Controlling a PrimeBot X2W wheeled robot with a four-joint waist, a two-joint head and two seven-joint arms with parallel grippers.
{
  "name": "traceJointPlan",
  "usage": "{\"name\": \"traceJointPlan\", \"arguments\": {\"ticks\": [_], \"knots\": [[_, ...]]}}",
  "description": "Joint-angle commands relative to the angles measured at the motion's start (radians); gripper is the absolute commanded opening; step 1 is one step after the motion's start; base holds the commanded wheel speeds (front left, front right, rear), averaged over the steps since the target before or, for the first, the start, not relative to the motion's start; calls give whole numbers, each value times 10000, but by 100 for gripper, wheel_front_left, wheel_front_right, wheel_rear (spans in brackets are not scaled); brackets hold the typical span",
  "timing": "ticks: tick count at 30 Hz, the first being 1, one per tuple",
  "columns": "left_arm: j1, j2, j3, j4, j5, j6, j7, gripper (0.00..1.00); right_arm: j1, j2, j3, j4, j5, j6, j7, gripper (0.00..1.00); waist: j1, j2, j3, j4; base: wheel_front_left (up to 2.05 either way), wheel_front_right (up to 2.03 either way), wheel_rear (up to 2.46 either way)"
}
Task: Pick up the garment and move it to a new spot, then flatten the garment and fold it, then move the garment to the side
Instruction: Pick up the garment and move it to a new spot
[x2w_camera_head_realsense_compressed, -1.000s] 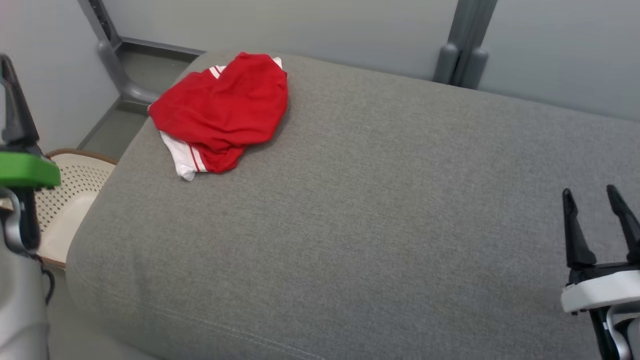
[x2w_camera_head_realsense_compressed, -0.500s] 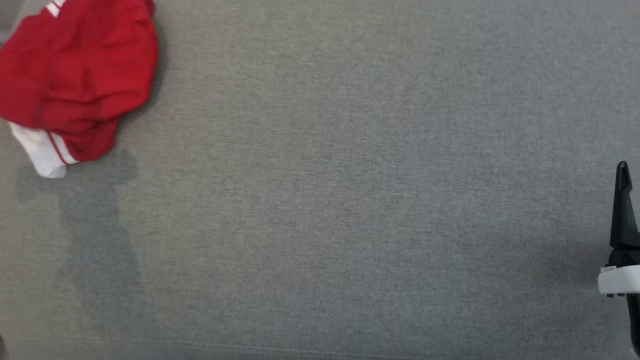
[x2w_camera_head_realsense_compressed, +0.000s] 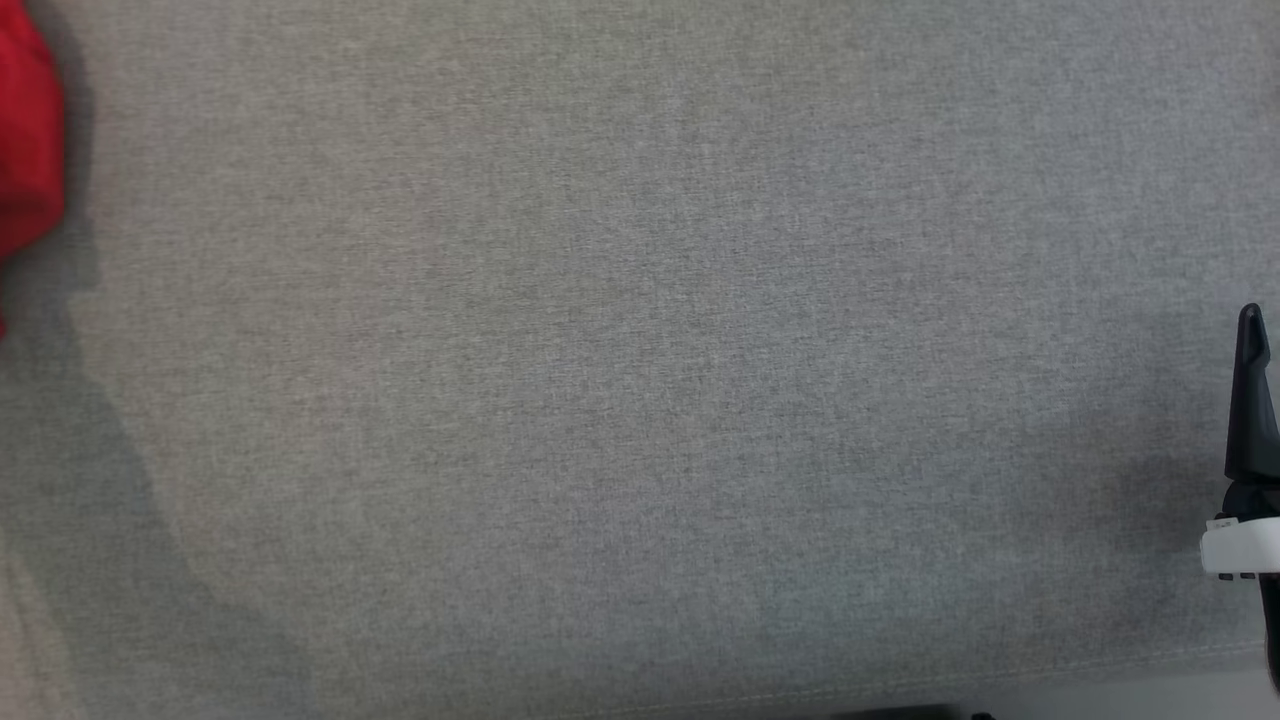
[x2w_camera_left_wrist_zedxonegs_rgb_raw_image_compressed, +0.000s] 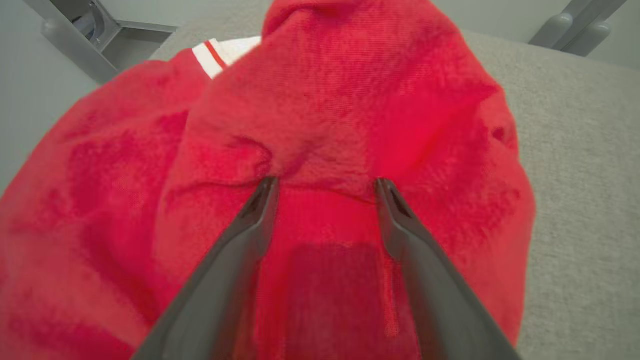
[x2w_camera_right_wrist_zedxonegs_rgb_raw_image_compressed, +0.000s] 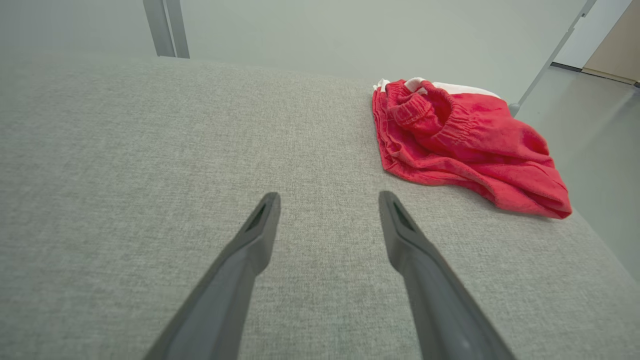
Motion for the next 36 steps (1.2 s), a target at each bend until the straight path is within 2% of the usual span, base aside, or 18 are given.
{"name": "traceJointPlan", "arguments": {"ticks": [1,7,8,9,10,15,25,28,36], "knots": [[104,166,9,106,-291,-25,127,100,-146,-34,19,-47,-63,-5,-27,100,-2,0,164,-156,0,0,0],[297,124,-232,730,-865,-15,981,100,-204,-41,104,19,-74,-5,-27,100,-2,0,126,-194,0,0,0],[298,145,-282,771,-896,-15,1011,86,-218,-37,119,32,-70,-5,-27,100,-2,0,104,-204,0,0,0],[285,183,-352,790,-892,-15,924,32,-222,-31,137,55,-66,-5,-27,100,-2,0,75,-208,0,0,0],[279,220,-390,804,-874,-15,808,0,-230,-25,165,82,-52,-5,-27,100,-2,0,51,-214,0,0,0],[207,317,-630,897,-806,-6,249,0,-309,21,338,225,36,-5,-27,100,-2,0,-217,-228,0,0,0],[-292,541,-1261,568,-280,-6,-1899,0,-244,308,806,701,94,-5,-27,100,-2,0,-1571,-207,0,0,0],[-467,520,-1523,250,-119,-7,-2540,0,-124,443,935,882,77,-5,-27,100,-2,0,-2191,-242,0,0,0],[-964,374,-2362,-979,231,-7,-3298,0,223,760,1104,1270,104,-5,-27,100,-2,0,-3539,-596,0,0,0]]}}
